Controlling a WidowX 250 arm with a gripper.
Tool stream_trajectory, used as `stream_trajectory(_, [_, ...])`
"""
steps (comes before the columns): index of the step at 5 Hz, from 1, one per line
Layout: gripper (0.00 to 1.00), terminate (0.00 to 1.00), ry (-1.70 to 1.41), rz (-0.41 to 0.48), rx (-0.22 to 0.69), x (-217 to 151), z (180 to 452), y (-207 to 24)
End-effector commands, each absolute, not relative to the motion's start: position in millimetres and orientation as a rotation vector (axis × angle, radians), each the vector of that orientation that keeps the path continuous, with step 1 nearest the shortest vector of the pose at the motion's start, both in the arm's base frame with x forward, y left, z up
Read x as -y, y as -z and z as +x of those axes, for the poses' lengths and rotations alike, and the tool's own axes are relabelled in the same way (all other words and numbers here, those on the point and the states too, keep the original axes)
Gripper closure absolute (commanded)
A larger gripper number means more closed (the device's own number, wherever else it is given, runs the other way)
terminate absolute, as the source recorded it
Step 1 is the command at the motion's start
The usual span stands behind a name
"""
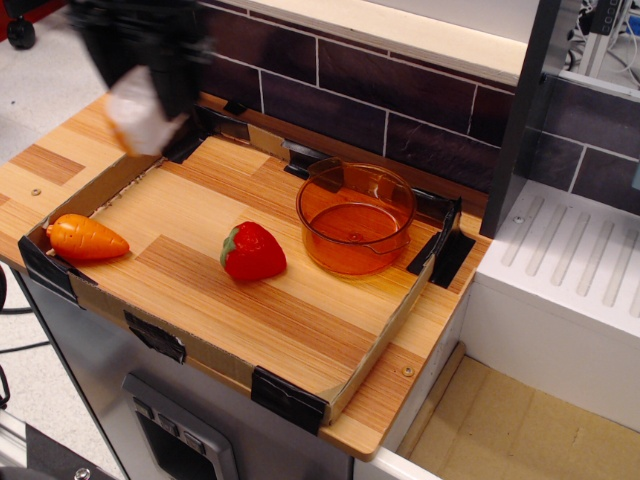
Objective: Put sushi in pot
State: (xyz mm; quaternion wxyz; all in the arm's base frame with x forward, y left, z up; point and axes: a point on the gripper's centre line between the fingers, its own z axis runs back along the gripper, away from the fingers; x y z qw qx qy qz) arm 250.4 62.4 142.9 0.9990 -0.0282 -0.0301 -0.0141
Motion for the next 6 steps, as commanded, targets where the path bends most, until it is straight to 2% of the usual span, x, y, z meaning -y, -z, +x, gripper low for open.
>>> stream_trajectory(1, [1.00, 0.00, -0.044, 0.020, 0.070, -25, 293, -111])
stream_trajectory(3, [1.00, 0.00, -0.075, 0.020, -0.014, 7, 322, -83])
stream_trajectory(4, [1.00, 0.00, -0.089, 0.029, -0.009, 16, 334, -74])
stream_trajectory(6, [1.00, 0.00, -0.093, 0.055, 0.003, 20, 340, -60])
